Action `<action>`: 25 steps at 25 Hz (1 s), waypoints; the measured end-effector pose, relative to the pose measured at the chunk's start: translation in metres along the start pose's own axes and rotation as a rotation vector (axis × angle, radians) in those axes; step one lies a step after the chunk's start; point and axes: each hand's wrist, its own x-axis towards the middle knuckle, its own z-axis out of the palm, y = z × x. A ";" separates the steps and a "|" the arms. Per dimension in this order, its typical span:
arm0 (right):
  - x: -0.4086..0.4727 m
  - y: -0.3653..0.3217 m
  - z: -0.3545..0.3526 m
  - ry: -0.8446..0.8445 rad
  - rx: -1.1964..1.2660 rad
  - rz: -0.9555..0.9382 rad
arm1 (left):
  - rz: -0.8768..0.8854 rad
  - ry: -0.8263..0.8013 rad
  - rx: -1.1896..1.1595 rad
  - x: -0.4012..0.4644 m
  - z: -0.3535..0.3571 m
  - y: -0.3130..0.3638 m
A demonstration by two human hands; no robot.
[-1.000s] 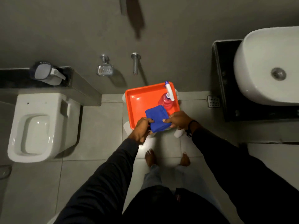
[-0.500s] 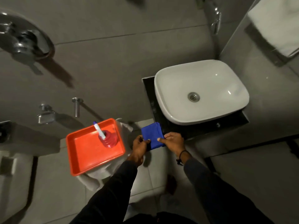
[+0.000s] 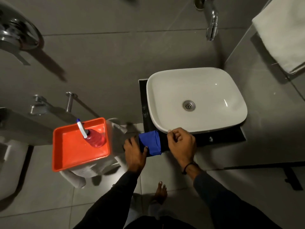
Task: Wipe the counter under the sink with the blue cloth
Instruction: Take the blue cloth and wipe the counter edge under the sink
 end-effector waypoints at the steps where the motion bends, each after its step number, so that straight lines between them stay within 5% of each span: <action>1: 0.017 -0.007 0.001 0.033 -0.032 -0.057 | 0.160 0.032 0.168 -0.005 0.002 -0.001; 4: 0.068 -0.017 0.014 -0.055 -0.167 -0.036 | 0.429 -0.131 0.432 -0.015 0.013 -0.004; 9: 0.094 0.010 0.031 -0.428 -0.503 0.076 | 0.385 -0.355 0.547 -0.018 0.023 -0.011; 25: 0.092 0.017 0.037 -0.318 -0.445 0.034 | 0.410 -0.518 0.487 0.097 0.002 0.004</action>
